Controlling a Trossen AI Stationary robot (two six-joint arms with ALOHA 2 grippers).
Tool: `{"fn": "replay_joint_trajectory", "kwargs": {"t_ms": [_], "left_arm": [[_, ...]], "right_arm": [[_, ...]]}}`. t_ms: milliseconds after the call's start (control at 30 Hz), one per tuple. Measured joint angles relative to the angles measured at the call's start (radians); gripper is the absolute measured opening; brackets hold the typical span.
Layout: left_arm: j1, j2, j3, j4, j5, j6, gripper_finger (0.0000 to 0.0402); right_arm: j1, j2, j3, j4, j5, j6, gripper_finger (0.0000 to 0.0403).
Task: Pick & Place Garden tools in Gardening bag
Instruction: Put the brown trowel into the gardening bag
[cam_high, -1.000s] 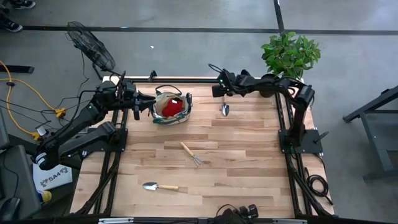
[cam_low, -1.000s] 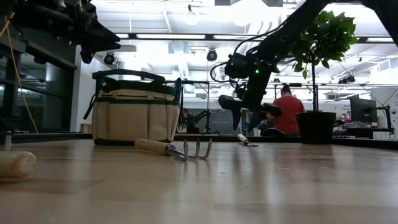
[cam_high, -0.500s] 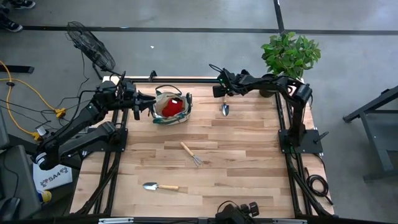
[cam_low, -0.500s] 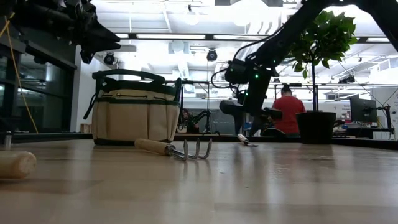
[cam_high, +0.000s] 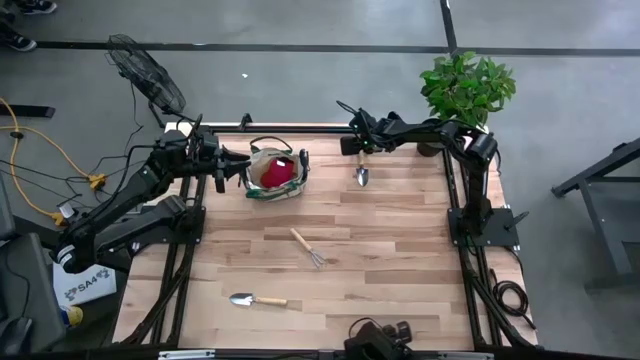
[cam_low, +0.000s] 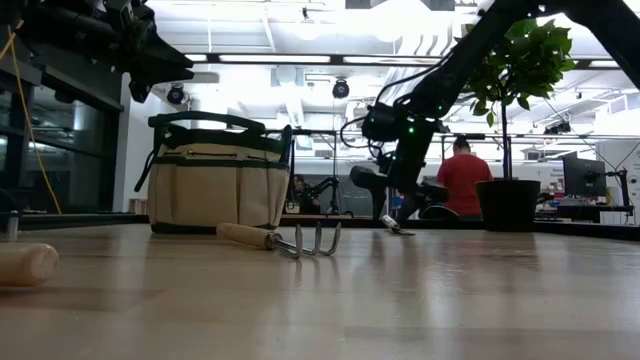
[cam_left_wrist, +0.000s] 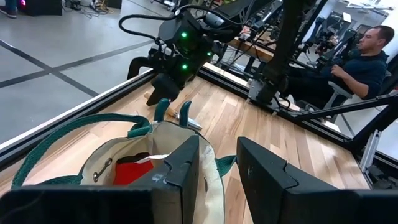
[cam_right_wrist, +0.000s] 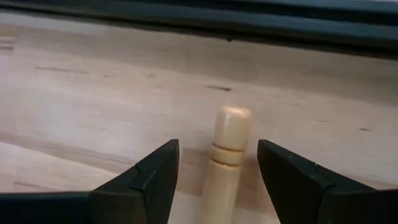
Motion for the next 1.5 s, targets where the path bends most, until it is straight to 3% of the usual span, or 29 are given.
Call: {"fn": "replay_joint_trajectory", "kwargs": {"t_ms": [700, 1233, 1500], "left_arm": [[0.0, 0.0, 0.0, -0.001, 0.002, 0.0, 0.0106], [0.0, 0.0, 0.0, -0.025, 0.004, 0.0, 0.0106], [0.0, 0.0, 0.0, -0.025, 0.004, 0.0, 0.0106]], "right_arm": [[0.0, 0.029, 0.003, -0.002, -0.019, -0.005, 0.0206], [-0.001, 0.029, 0.001, -0.029, -0.033, -0.049, 0.0081], [0.018, 0.023, 0.0, -0.031, -0.042, -0.09, 0.0064]]}}
